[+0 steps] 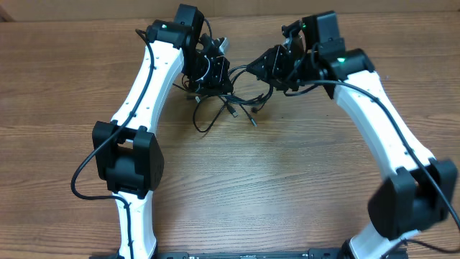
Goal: Untangle cables
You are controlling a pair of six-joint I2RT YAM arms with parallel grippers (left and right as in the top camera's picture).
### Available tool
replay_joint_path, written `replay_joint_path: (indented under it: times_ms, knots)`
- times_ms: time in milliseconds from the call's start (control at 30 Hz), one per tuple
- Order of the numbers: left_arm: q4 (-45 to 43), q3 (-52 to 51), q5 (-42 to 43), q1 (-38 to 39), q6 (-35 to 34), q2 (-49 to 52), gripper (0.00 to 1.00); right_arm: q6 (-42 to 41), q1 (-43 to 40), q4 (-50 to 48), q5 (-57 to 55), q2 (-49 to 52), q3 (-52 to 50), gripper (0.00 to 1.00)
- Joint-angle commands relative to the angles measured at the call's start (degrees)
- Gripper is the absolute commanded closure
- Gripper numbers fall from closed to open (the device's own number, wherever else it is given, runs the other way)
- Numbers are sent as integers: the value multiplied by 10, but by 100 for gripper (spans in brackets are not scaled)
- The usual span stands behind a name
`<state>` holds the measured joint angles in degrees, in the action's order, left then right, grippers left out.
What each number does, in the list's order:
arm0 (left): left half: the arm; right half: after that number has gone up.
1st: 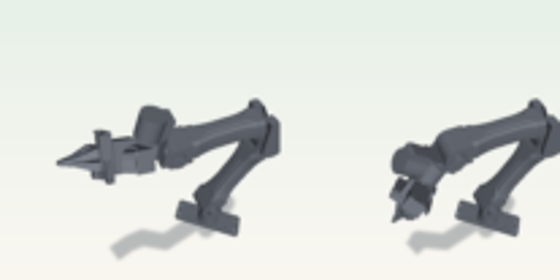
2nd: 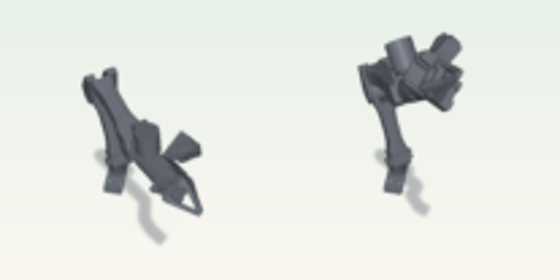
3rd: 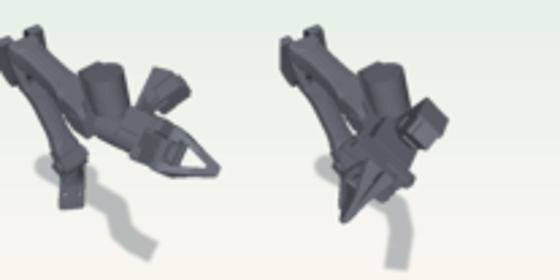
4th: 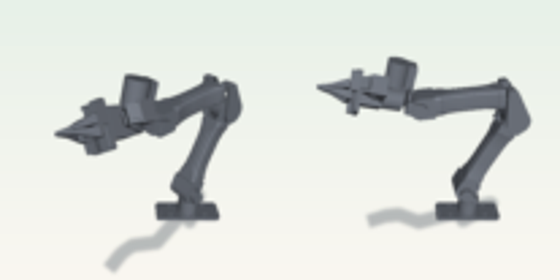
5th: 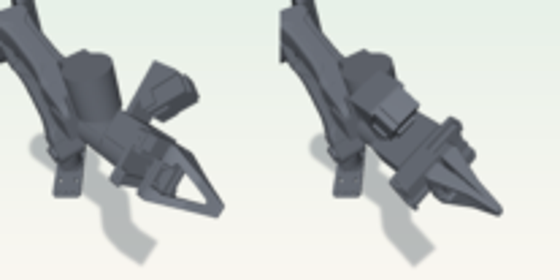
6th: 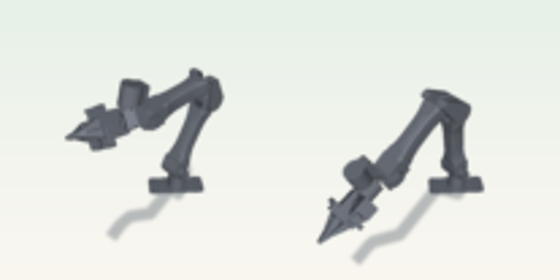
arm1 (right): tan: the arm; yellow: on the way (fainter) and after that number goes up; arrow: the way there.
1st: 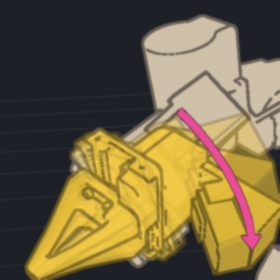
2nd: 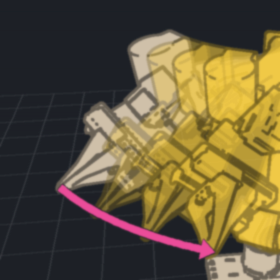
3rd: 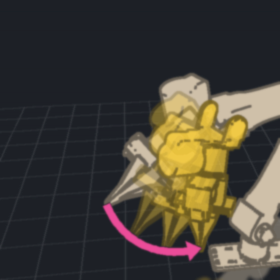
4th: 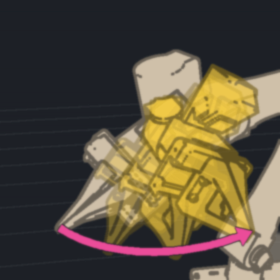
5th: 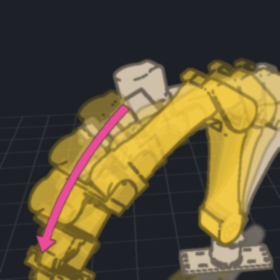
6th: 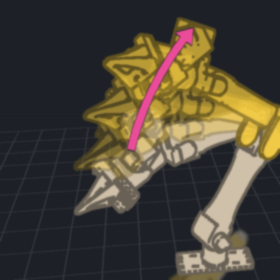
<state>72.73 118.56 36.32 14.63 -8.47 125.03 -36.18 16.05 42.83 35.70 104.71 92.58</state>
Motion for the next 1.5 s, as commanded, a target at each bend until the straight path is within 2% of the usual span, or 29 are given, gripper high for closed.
replay_joint_path:
  times_ms: [0,300,500,767,833,900,967,1200,1267,1467]
  knots:
    - [-2,16,43,-2,-10,-25,96,-30,-3,-21,-18,28,7,65]
    - [-2,16,73,9,-10,-25,96,-28,19,-42,-24,60,7,63]
    - [0,16,109,9,-25,-25,96,-30,23,-45,-60,75,7,73]
    - [6,16,163,15,-18,-25,96,-30,23,-70,-82,76,7,74]
    - [7,16,162,15,-18,-25,96,-30,23,-63,-95,77,7,77]
    - [7,16,159,14,-18,-25,96,-28,22,-52,-114,77,7,91]
    - [7,16,146,14,-18,-25,96,-28,19,-53,-113,77,7,96]
    - [9,16,63,14,-19,-25,96,7,16,-66,-30,33,9,96]
    - [10,16,13,14,-19,-25,96,17,11,-66,21,-2,9,96]
    - [28,16,-60,14,-18,-25,96,16,-44,-86,210,-75,9,96]
